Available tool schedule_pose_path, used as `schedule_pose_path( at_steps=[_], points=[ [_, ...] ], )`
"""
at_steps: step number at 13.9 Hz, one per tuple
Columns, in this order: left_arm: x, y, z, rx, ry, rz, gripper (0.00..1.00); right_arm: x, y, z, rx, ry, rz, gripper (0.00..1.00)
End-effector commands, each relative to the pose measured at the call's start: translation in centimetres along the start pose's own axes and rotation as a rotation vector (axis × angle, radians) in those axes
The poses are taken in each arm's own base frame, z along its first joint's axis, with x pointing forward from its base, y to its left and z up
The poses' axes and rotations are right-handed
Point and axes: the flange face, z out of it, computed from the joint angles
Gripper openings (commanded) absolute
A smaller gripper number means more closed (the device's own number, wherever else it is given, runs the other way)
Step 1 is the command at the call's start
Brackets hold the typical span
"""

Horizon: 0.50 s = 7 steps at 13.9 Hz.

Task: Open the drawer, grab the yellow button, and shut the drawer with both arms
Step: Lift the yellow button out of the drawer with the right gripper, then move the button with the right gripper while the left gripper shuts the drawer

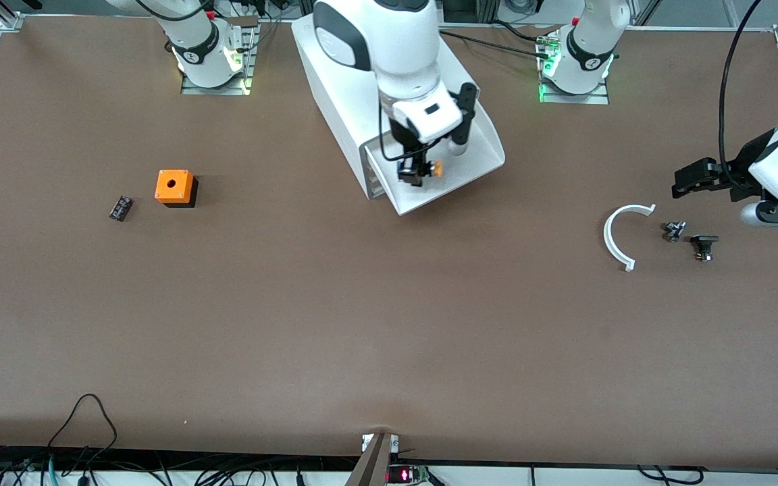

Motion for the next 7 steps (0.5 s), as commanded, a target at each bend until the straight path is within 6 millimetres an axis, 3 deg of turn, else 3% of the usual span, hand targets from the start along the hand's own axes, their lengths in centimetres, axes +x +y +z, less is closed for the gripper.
schedule_pose_path(
  at_steps=[1,2,4,7],
  points=[
    [0.1,1.2,0.1,-0.039,-0.013,-0.001,1.00,-5.0,5.5,-0.2,-0.036,-0.031,0.170,0.22],
    [0.4,2.2,0.8,-0.054,-0.022,-0.031,1.00,-6.6,7.6,0.2,-0.040,-0.042,0.215,0.22],
    [1.4,6.1,3.1,-0.067,-0.047,-0.091,1.00,-10.1,11.3,1.6,-0.034,-0.081,0.302,0.22],
    [3.1,11.5,7.7,-0.042,-0.074,-0.148,1.00,-15.5,15.6,3.6,-0.021,-0.125,0.460,0.22]
  ],
)
